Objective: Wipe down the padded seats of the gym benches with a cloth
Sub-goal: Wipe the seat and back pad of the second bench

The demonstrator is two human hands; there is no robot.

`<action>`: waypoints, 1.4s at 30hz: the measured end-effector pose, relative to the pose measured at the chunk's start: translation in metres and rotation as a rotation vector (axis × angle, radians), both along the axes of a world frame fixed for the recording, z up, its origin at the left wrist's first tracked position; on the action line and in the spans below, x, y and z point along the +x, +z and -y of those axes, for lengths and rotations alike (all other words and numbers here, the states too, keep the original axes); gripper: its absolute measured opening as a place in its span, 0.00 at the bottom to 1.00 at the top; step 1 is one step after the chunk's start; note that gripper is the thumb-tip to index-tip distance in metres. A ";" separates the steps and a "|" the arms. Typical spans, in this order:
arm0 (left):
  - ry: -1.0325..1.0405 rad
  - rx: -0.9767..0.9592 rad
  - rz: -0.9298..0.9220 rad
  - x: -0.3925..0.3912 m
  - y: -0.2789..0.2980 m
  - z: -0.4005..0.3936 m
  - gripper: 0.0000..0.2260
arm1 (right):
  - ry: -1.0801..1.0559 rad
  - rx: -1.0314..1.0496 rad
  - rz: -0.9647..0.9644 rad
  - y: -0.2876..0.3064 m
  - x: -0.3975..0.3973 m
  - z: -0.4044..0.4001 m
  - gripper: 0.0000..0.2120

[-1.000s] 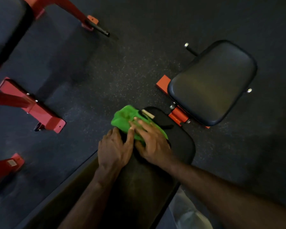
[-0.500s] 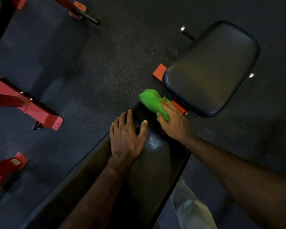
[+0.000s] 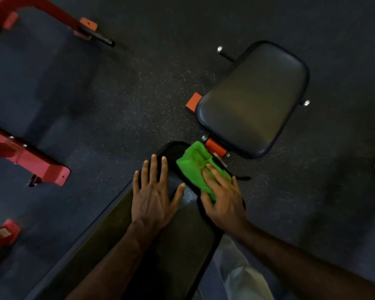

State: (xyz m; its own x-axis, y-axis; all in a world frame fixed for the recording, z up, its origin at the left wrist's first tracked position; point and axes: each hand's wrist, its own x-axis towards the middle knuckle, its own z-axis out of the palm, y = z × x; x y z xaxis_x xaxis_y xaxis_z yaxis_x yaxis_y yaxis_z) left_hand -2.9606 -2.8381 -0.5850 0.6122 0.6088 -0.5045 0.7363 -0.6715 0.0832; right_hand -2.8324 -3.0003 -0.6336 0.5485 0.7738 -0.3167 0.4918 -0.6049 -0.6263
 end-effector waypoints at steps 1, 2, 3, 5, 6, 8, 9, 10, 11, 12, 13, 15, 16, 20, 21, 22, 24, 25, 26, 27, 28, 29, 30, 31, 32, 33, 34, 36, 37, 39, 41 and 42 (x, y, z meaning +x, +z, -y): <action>-0.007 -0.001 0.000 0.000 -0.001 0.001 0.41 | 0.047 0.035 -0.005 -0.003 0.007 0.010 0.30; -0.017 -0.001 0.001 0.000 -0.001 0.000 0.40 | 0.034 0.046 -0.004 -0.010 0.018 0.012 0.30; -0.042 0.000 0.003 -0.001 -0.001 0.002 0.40 | -0.068 0.021 -0.034 -0.018 0.026 0.013 0.30; -0.092 -0.004 0.014 -0.002 -0.002 0.007 0.38 | -0.391 -0.051 -0.149 -0.024 0.022 0.008 0.29; -0.109 -0.005 0.021 -0.002 -0.001 0.010 0.37 | -0.478 -0.068 -0.148 -0.020 0.009 0.004 0.29; -0.114 -0.005 0.039 -0.001 -0.003 0.016 0.35 | -0.388 -0.005 -0.040 -0.004 -0.021 0.013 0.28; -0.112 -0.002 0.049 -0.002 -0.003 0.016 0.34 | -0.269 0.065 -0.017 -0.002 -0.030 0.021 0.28; -0.123 -0.018 0.070 0.001 -0.005 0.027 0.34 | -0.170 0.111 0.003 -0.001 -0.027 0.041 0.28; -0.134 -0.019 0.075 0.001 -0.005 0.028 0.33 | -0.099 0.157 -0.004 -0.005 -0.018 0.045 0.28; -0.141 -0.032 0.084 0.002 -0.006 0.036 0.33 | -0.104 0.175 -0.023 -0.009 -0.008 0.052 0.28; -0.141 -0.042 0.089 0.004 -0.007 0.040 0.33 | -0.162 0.162 -0.058 -0.013 -0.002 0.049 0.29; -0.132 -0.054 0.097 0.003 -0.007 0.055 0.33 | -0.349 0.084 -0.095 -0.009 -0.019 0.044 0.29; -0.117 -0.059 0.103 0.001 -0.007 0.059 0.33 | -0.383 0.048 -0.074 0.000 -0.036 0.039 0.30; -0.074 -0.094 0.141 -0.009 0.003 0.066 0.33 | -0.030 0.147 -0.014 0.013 -0.059 0.063 0.32; -0.078 -0.077 0.143 -0.014 0.008 0.068 0.33 | 0.036 0.181 0.010 0.007 -0.045 0.070 0.32; -0.083 -0.058 0.144 -0.019 0.012 0.069 0.32 | 0.039 0.196 0.021 0.002 -0.033 0.073 0.32; -0.067 -0.047 0.133 -0.032 0.022 0.073 0.32 | -0.190 0.171 -0.047 -0.002 -0.031 0.065 0.30; -0.055 -0.048 0.124 -0.038 0.025 0.074 0.32 | -0.348 0.122 -0.078 0.003 -0.043 0.057 0.30; -0.047 -0.049 0.120 -0.044 0.029 0.074 0.32 | -0.444 0.060 -0.075 0.012 -0.063 0.049 0.30; -0.046 -0.051 0.123 -0.049 0.031 0.076 0.32 | -0.459 0.034 -0.054 0.023 -0.082 0.045 0.30; -0.040 -0.054 0.131 -0.054 0.033 0.077 0.32 | -0.402 0.056 -0.028 0.034 -0.099 0.047 0.29; -0.039 -0.059 0.140 -0.060 0.036 0.080 0.31 | -0.284 0.118 -0.018 0.043 -0.113 0.055 0.30; -0.045 -0.060 0.143 -0.067 0.039 0.082 0.31 | -0.147 0.161 0.002 0.049 -0.116 0.066 0.31; -0.051 -0.055 0.135 -0.072 0.039 0.084 0.31 | -0.023 0.180 0.020 0.045 -0.106 0.076 0.32; -0.057 -0.040 0.134 -0.076 0.041 0.086 0.30 | 0.062 0.178 0.049 0.040 -0.094 0.080 0.34; -0.064 -0.015 0.134 -0.080 0.042 0.087 0.30 | 0.073 0.161 0.064 0.033 -0.083 0.081 0.34; -0.057 -0.003 0.138 -0.086 0.046 0.090 0.31 | -0.003 0.147 0.054 0.031 -0.082 0.078 0.33; -0.024 0.004 0.150 -0.095 0.053 0.092 0.31 | -0.293 0.109 0.002 0.042 -0.108 0.061 0.30; -0.010 0.001 0.161 -0.099 0.055 0.094 0.31 | -0.362 0.104 0.020 0.052 -0.130 0.053 0.28; 0.014 -0.019 0.164 -0.114 0.063 0.094 0.31 | -0.220 0.169 0.052 0.074 -0.169 0.052 0.28; 0.031 -0.044 0.147 -0.128 0.071 0.095 0.31 | 0.038 0.237 0.057 0.075 -0.165 0.069 0.29; 0.033 -0.046 0.139 -0.136 0.078 0.095 0.31 | 0.123 0.257 0.090 0.070 -0.150 0.074 0.30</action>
